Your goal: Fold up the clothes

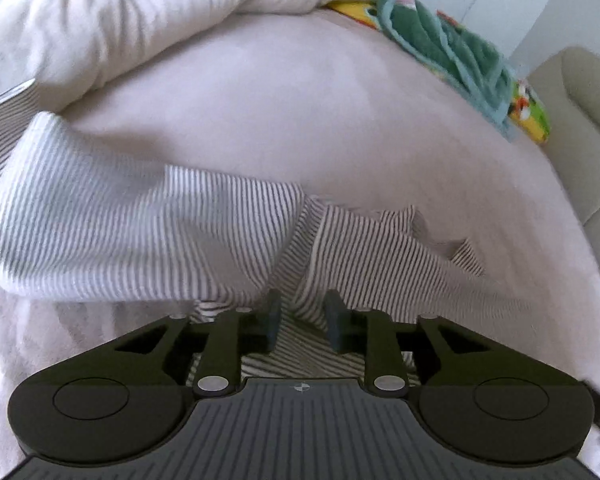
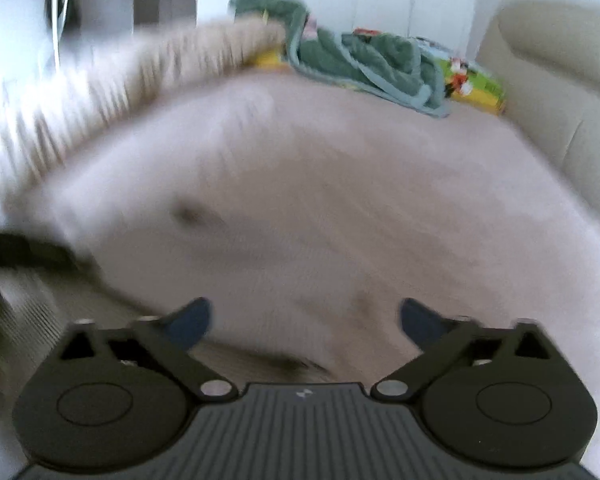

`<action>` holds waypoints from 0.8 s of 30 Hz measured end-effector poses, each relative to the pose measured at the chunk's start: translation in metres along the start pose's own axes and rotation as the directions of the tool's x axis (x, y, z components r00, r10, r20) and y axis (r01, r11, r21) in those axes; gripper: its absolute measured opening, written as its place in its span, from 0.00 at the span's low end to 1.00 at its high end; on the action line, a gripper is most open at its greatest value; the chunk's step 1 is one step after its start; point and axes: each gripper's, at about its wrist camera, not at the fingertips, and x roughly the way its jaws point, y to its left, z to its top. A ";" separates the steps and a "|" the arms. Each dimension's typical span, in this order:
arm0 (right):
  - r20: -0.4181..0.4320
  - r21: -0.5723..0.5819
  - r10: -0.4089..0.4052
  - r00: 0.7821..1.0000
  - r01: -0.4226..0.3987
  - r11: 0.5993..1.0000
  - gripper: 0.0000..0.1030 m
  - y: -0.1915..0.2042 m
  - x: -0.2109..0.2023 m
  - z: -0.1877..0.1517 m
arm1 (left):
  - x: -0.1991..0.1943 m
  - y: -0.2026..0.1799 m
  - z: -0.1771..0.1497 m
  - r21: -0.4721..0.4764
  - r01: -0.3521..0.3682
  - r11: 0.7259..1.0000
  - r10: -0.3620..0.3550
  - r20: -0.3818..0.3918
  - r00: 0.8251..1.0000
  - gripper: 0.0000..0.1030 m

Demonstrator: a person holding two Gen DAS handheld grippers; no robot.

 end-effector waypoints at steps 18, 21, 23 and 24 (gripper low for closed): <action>-0.035 -0.380 0.233 0.972 -0.228 0.897 0.65 0.170 0.043 -0.002 | -0.046 0.172 0.039 -0.318 -0.158 0.935 0.181 0.044 0.982 0.79; -0.082 -0.537 0.281 0.956 -0.280 0.796 0.54 0.233 0.053 -0.019 | -0.023 0.183 0.046 -0.381 -0.116 0.917 0.141 0.036 0.989 0.79; -0.092 -0.628 0.261 0.961 -0.259 0.733 0.53 0.265 0.064 -0.035 | -0.023 0.185 0.050 -0.395 -0.088 0.915 0.120 0.058 0.991 0.69; -0.080 -0.654 0.243 0.967 -0.235 0.719 0.53 0.274 0.068 -0.038 | -0.024 0.186 0.052 -0.397 -0.067 0.915 0.103 0.070 0.992 0.66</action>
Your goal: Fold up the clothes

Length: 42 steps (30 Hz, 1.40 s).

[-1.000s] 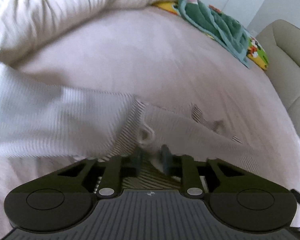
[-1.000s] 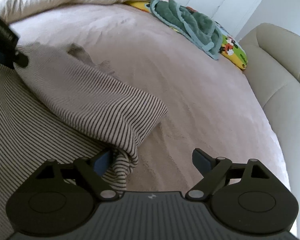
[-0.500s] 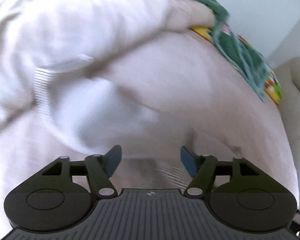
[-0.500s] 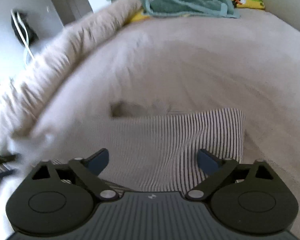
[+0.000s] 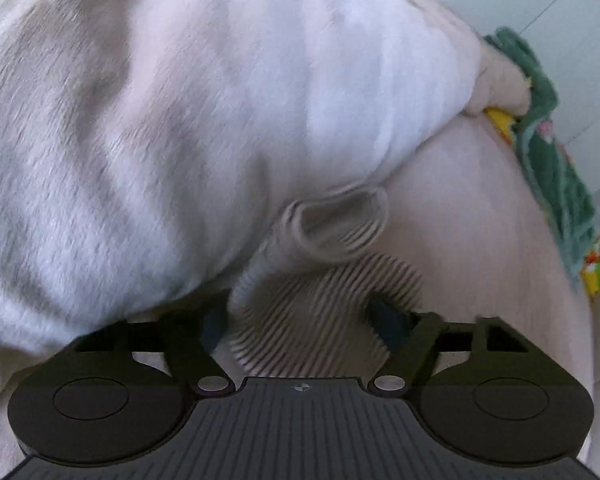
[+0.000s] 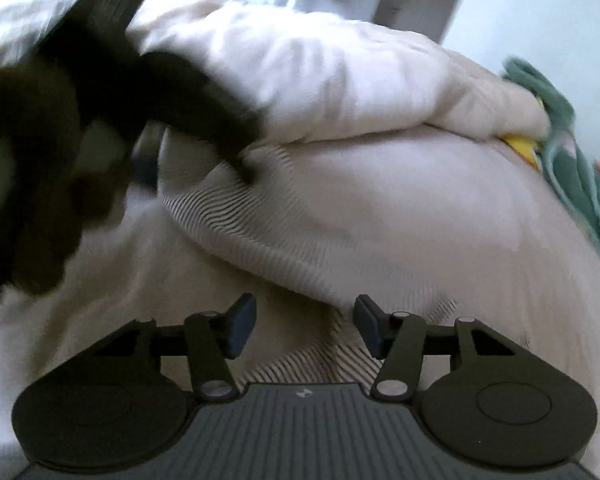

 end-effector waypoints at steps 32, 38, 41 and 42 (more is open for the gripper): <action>0.107 0.442 -0.070 0.992 0.016 0.897 0.32 -0.069 -0.066 -0.028 | -0.098 -0.221 -0.052 0.508 0.394 0.766 -0.426 -0.057 0.903 0.10; -0.021 0.639 -0.187 0.982 0.157 0.753 0.42 -0.139 -0.136 -0.131 | -0.074 -0.265 -0.141 0.447 0.578 0.683 -0.494 -0.300 0.816 0.52; -0.111 0.717 -0.201 0.973 0.219 0.662 0.42 -0.177 -0.164 -0.179 | -0.059 -0.272 -0.174 0.540 0.515 0.665 -0.412 -0.310 0.857 0.56; -0.117 0.736 -0.200 0.973 0.220 0.641 0.42 -0.188 -0.169 -0.187 | -0.052 -0.277 -0.185 0.607 0.470 0.641 -0.357 -0.307 0.882 0.56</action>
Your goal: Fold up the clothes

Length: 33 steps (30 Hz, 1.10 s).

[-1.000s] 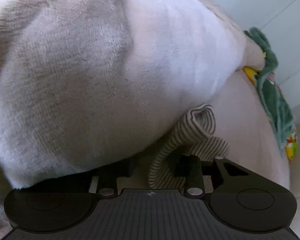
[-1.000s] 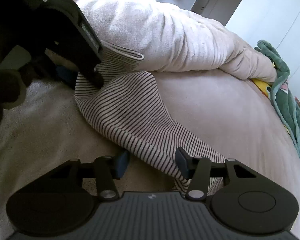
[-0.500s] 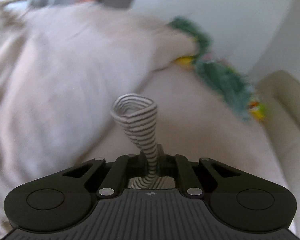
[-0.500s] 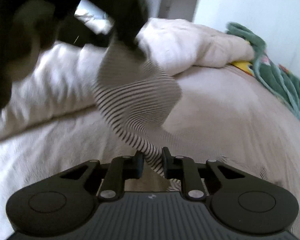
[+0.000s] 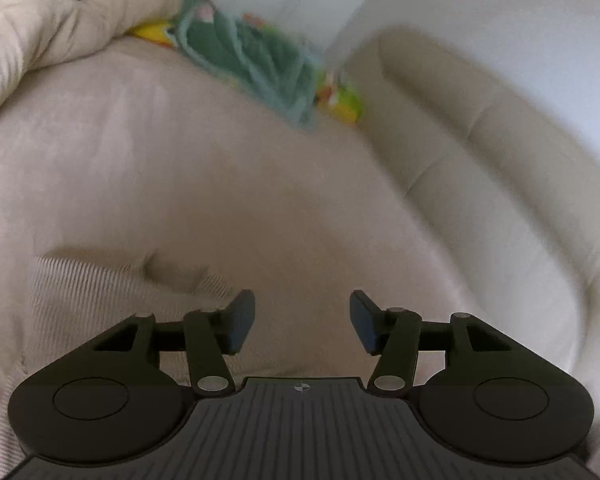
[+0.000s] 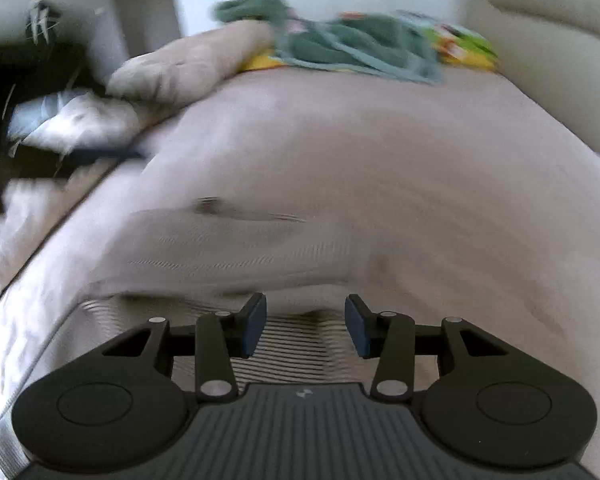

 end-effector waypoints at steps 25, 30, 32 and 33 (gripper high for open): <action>-0.050 0.247 0.373 0.926 -0.350 0.903 0.19 -0.064 0.076 0.073 | 0.066 -0.043 -0.042 0.448 -0.196 0.872 0.234 -0.032 0.972 0.14; -0.134 0.190 0.241 0.961 -0.213 0.958 0.19 -0.059 0.080 0.044 | 0.073 -0.031 -0.063 0.424 -0.133 0.896 0.216 -0.154 0.964 0.22; -0.156 0.152 0.183 0.971 -0.159 0.976 0.23 -0.056 0.081 0.030 | 0.063 -0.026 -0.066 0.409 -0.118 0.905 0.197 -0.156 0.968 0.39; -0.153 0.110 0.142 0.978 -0.126 0.986 0.29 -0.051 0.079 0.026 | 0.054 -0.022 -0.065 0.386 -0.115 0.915 0.185 -0.150 0.971 0.45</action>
